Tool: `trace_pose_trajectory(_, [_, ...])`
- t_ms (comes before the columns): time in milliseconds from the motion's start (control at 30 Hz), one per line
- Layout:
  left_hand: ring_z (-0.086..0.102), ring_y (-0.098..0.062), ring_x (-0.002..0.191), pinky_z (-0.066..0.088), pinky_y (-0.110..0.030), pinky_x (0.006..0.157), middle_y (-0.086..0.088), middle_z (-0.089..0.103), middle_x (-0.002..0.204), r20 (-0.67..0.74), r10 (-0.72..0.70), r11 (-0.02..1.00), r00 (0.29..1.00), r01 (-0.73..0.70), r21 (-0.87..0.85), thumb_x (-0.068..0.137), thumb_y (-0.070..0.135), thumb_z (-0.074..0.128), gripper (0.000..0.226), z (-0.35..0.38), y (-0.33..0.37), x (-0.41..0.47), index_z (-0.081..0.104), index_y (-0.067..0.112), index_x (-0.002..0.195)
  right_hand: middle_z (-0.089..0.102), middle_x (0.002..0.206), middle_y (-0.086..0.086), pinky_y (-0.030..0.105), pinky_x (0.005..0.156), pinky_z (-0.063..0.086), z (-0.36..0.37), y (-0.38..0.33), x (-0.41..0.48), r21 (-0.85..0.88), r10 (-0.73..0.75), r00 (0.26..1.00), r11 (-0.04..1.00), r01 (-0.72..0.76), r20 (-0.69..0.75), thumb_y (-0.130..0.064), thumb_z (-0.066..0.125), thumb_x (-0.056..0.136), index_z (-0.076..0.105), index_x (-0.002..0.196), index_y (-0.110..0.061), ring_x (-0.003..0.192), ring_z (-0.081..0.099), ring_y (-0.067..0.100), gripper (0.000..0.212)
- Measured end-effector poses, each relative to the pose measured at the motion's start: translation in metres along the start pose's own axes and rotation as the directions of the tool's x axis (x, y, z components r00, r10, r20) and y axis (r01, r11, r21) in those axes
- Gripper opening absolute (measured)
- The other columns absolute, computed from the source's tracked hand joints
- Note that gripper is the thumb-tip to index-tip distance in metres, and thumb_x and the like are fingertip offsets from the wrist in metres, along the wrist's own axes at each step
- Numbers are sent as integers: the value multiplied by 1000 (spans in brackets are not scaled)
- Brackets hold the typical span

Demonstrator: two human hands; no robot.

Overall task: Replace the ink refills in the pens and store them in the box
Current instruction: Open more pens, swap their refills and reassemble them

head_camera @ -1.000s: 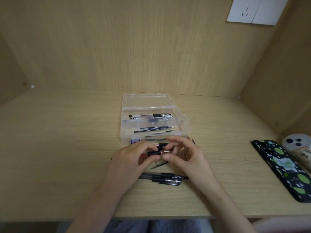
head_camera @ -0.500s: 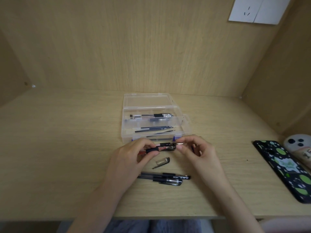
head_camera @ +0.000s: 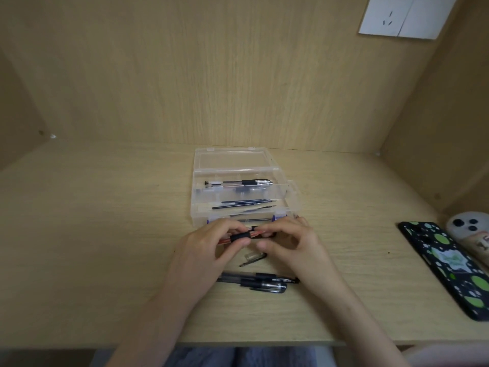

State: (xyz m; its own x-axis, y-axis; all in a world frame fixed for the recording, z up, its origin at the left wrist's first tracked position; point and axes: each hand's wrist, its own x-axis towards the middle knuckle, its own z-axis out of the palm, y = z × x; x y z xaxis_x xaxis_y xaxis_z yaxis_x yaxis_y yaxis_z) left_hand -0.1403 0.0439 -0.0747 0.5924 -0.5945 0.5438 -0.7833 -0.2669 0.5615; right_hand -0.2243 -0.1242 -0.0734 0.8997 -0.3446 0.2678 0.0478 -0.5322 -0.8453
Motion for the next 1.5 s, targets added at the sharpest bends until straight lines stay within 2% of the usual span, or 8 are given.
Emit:
trace_pose_trajectory(133, [50,20,87,38,1,68,28,55,87,6,16,1000,1000,-16,-8,83,48,52,27,0,3,2,63,28,97,74,85,1,41,84,48,-4,-6,-2,311,141,990,941,-134,-2,-15,74,76,76,84,-19,86,61,32,10])
trace_pose_trajectory(333, [54,13,84,39,-1,66,30,55,82,5,-51,996,999,51,-73,80,44,54,27,-1,5,1,64,26,98,69,82,7,17,68,44,-13,-10,-4,498,210,971,858,-128,-113,-13,63,85,68,88,-8,71,60,6,7])
trace_pose_trajectory(533, [48,24,75,33,5,63,36,49,80,18,-42,998,999,42,-38,80,35,59,21,-4,11,2,66,23,95,71,74,8,16,48,44,-59,-7,12,729,340,892,684,-16,-299,-16,52,93,57,90,-7,61,61,10,10])
trace_pose_trajectory(733, [48,23,76,33,4,64,35,51,81,51,-55,997,997,57,-43,79,40,56,24,-4,11,2,66,25,95,59,63,5,16,38,34,-79,14,26,297,372,891,909,-293,-259,-16,61,88,64,81,-6,49,48,10,13])
trace_pose_trajectory(1000, [50,20,79,35,2,65,35,54,85,78,-69,997,995,72,-34,81,48,52,31,-4,9,2,67,26,97,67,69,10,30,61,45,-57,36,27,-152,336,899,909,-388,-282,-23,65,85,66,76,-8,60,57,20,18])
trace_pose_trajectory(1300, [47,23,72,33,4,63,37,46,74,72,-62,998,995,63,-6,80,40,58,23,-4,11,3,67,25,95,67,73,1,18,61,40,-66,14,35,-202,139,954,960,-196,-264,-16,60,88,68,79,-15,70,57,16,12])
trace_pose_trajectory(1400, [49,19,71,35,0,62,37,49,70,84,-78,997,993,80,-20,80,46,53,28,-4,10,2,66,28,96,64,87,-12,9,65,37,-57,-6,47,-280,-8,995,960,-21,-103,-25,57,91,69,91,-24,79,53,1,11])
trace_pose_trajectory(1500, [50,16,67,35,-2,61,39,53,72,87,-88,995,992,91,-32,80,47,53,27,-4,8,2,65,29,96,62,93,-4,21,75,40,-37,-11,65,-354,-13,988,933,69,157,-36,51,93,68,99,-24,87,53,7,22])
